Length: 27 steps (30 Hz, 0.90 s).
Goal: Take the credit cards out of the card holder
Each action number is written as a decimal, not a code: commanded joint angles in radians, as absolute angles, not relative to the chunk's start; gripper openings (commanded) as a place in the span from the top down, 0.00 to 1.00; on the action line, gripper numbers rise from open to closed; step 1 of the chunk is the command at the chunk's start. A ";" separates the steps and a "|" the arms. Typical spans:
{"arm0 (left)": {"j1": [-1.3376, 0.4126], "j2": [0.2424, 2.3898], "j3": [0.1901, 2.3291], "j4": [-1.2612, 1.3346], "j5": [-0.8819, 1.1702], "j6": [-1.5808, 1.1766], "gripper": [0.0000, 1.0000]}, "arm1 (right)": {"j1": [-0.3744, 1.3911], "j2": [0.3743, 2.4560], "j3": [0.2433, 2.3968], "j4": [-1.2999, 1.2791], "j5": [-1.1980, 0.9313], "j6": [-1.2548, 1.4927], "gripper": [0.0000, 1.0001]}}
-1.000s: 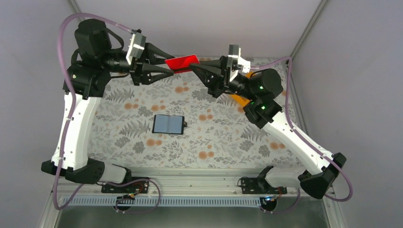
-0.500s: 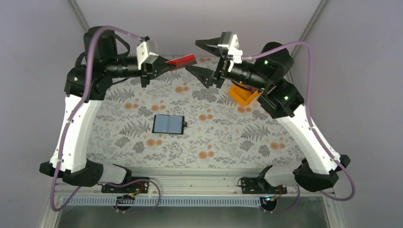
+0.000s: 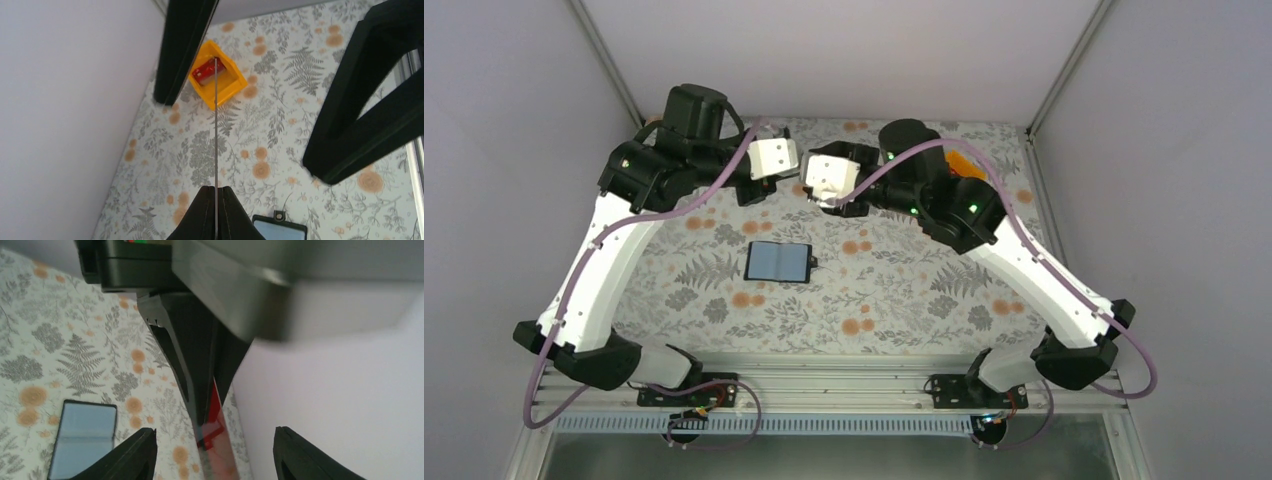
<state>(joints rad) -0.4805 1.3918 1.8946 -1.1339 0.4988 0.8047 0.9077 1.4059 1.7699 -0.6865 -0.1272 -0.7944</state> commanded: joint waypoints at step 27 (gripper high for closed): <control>-0.515 1.407 1.919 -1.230 0.653 0.890 0.98 | 0.962 1.377 1.585 -0.640 0.126 -0.921 0.69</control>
